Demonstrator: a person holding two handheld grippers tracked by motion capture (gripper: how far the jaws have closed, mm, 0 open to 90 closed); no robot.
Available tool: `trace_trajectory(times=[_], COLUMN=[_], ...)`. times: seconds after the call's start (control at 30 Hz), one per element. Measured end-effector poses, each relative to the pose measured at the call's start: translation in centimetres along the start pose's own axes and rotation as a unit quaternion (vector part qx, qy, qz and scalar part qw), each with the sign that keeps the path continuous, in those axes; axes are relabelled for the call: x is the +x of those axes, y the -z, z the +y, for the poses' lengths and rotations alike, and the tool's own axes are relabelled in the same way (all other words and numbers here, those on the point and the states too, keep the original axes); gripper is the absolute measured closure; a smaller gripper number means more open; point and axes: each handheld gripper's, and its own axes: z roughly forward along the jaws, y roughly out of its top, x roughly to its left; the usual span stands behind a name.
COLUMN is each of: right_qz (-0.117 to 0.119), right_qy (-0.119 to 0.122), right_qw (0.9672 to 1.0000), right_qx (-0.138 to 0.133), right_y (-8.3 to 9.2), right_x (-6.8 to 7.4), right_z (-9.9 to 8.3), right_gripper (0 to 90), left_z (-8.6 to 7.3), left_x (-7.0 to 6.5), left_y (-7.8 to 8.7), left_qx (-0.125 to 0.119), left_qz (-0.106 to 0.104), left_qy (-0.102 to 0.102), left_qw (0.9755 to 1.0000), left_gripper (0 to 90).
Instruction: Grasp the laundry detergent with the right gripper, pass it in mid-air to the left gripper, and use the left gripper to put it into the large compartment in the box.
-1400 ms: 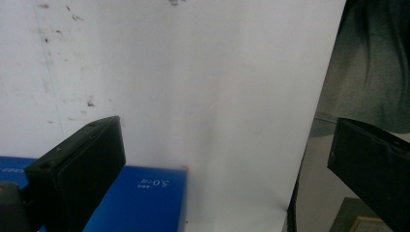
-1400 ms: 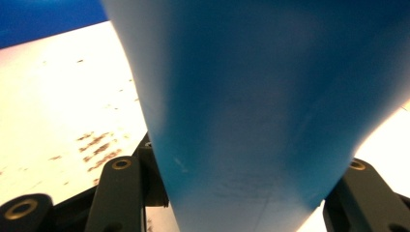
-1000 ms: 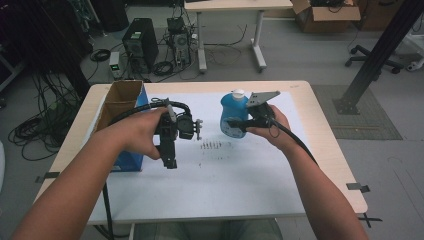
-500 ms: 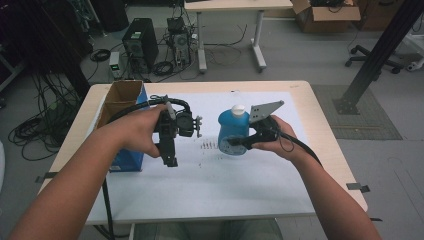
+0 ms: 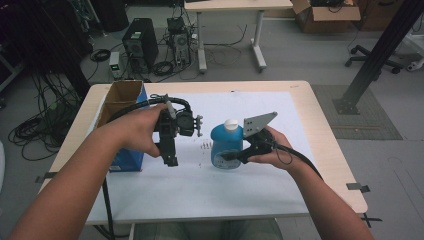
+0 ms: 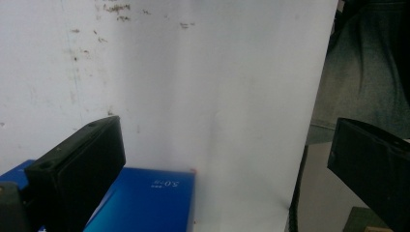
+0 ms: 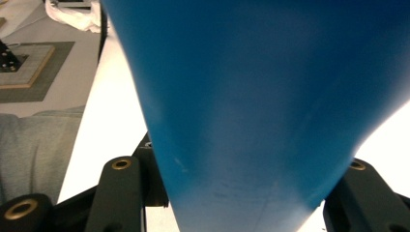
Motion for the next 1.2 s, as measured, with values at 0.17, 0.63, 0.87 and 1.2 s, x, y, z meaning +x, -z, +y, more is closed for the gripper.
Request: trace_trajectory(times=[0.17, 0.63, 0.87, 1.2], right_qz=[0.009, 0.030, 0.033, 0.023], right_qy=[0.008, 0.012, 0.010, 0.007], right_qw=[0.9999, 0.9993, 0.9992, 0.9996], right_qx=[-0.001, -0.016, -0.021, -0.016], right_y=[-0.5, -2.4, -3.3, -4.6], right_x=[0.6, 1.9, 2.3, 2.4], right_z=[0.2, 0.4, 0.5, 0.6], right_gripper=[45.9, 45.8, 45.7, 45.7], left_z=[0.3, 1.2, 1.7, 2.2], left_x=[0.1, 0.0, -0.1, -0.4], left_y=[0.0, -0.1, 0.0, 0.0], left_qx=[-0.004, -0.003, -0.003, 0.000], left_qz=[-0.002, -0.006, -0.007, -0.011], left_qy=[-0.003, -0.010, -0.013, -0.016], left_qw=[1.0000, 0.9999, 0.9999, 0.9998], left_gripper=[0.2, 0.2, 0.2, 0.2])
